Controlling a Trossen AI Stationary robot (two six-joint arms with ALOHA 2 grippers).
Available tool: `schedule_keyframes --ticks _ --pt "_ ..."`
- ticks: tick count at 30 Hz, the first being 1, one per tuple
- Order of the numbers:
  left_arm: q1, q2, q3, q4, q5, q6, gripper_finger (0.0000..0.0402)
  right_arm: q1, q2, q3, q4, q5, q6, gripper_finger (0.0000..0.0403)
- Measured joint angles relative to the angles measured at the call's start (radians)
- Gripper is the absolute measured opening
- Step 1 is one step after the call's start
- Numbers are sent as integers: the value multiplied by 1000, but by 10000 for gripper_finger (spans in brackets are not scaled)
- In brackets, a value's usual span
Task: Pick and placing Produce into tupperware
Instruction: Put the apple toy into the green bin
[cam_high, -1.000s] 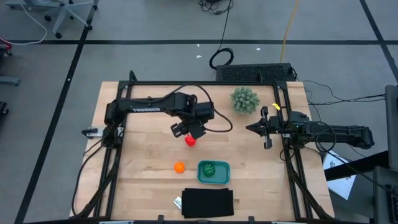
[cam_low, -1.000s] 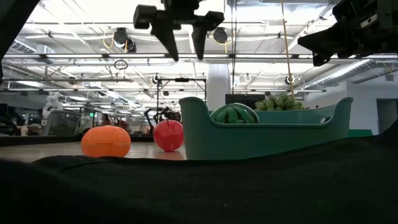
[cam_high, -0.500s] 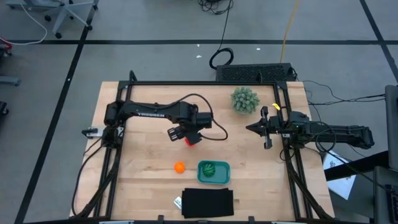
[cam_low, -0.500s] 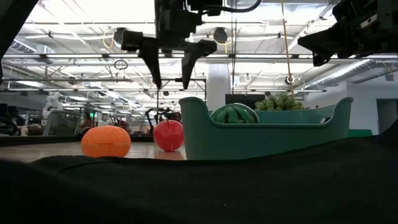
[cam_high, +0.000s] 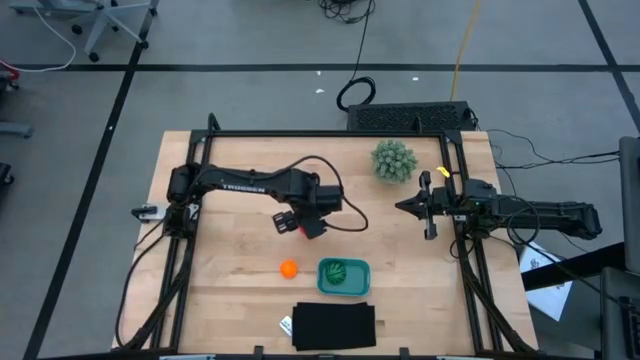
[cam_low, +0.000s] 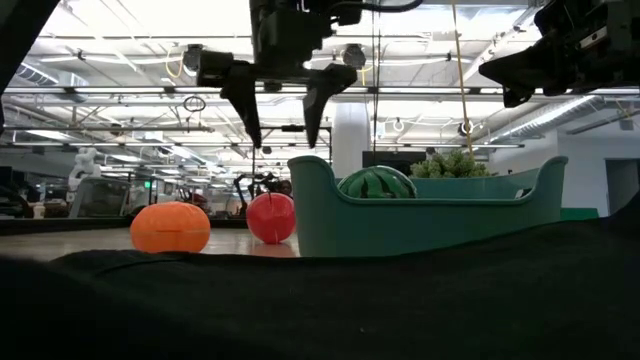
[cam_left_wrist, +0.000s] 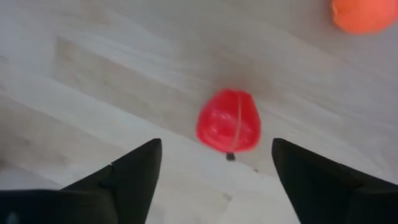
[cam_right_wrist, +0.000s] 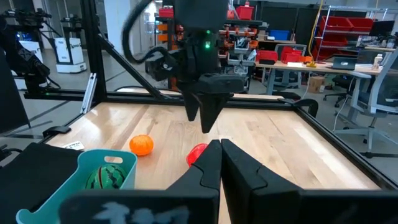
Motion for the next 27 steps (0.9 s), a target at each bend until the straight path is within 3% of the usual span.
schedule_keyframes --ticks 8,27 --pt "0 0 0 20 15 -47 363 0 0 0 -1 0 0 0" --pt "9 2 -198 146 12 8 365 0 0 0 -8 0 -5 0"
